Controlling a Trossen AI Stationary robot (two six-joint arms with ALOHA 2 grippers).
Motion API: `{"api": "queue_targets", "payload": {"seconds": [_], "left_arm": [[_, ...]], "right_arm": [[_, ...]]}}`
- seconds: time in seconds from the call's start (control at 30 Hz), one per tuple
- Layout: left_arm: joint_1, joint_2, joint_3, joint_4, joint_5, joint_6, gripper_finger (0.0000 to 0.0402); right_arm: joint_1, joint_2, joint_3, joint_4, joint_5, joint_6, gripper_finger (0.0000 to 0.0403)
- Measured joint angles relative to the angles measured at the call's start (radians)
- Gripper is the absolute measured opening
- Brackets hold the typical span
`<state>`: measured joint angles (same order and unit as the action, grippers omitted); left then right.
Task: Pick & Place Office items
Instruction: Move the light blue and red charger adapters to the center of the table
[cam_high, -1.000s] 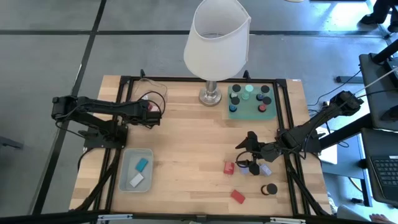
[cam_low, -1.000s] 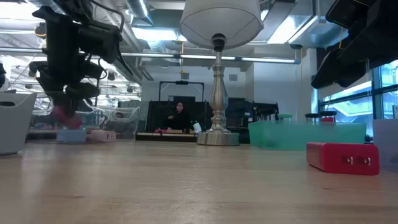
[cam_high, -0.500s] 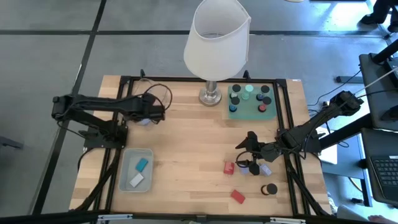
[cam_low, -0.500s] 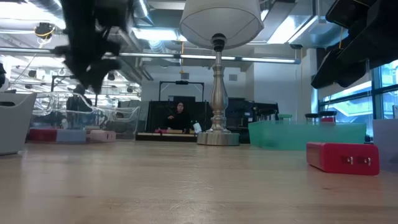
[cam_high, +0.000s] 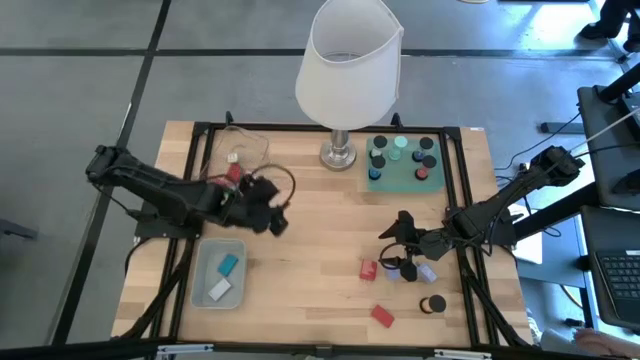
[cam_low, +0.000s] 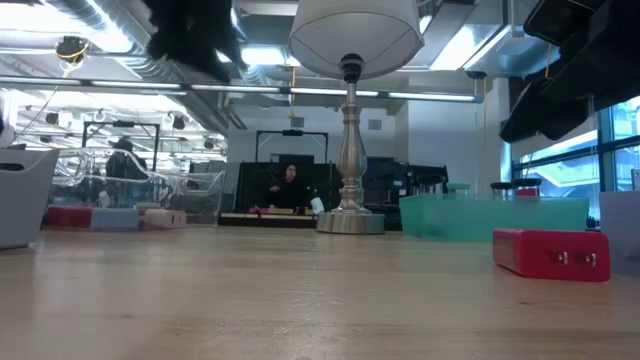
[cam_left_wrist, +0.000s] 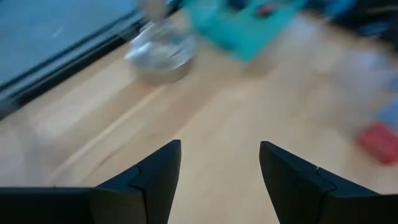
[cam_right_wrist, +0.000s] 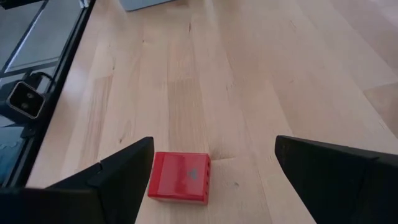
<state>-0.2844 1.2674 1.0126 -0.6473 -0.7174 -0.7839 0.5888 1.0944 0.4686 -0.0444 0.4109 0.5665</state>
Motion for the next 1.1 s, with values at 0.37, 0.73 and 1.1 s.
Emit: {"api": "queue_targets", "payload": {"seconds": [0.37,0.73,1.1], "left_arm": [[-0.269,0.143,0.000,0.303,-0.089,0.125,0.0214],[-0.379,0.345,0.000,0.466,-0.164,0.091,0.0214],[-0.390,0.430,0.000,0.499,-0.151,0.091,0.0214]], "right_arm": [[0.000,0.000,0.000,0.021,0.015,0.098,0.0339],[0.000,0.000,0.000,0.134,0.016,0.380,0.0339],[-0.005,0.000,0.001,0.212,0.126,0.360,0.0339]]}}
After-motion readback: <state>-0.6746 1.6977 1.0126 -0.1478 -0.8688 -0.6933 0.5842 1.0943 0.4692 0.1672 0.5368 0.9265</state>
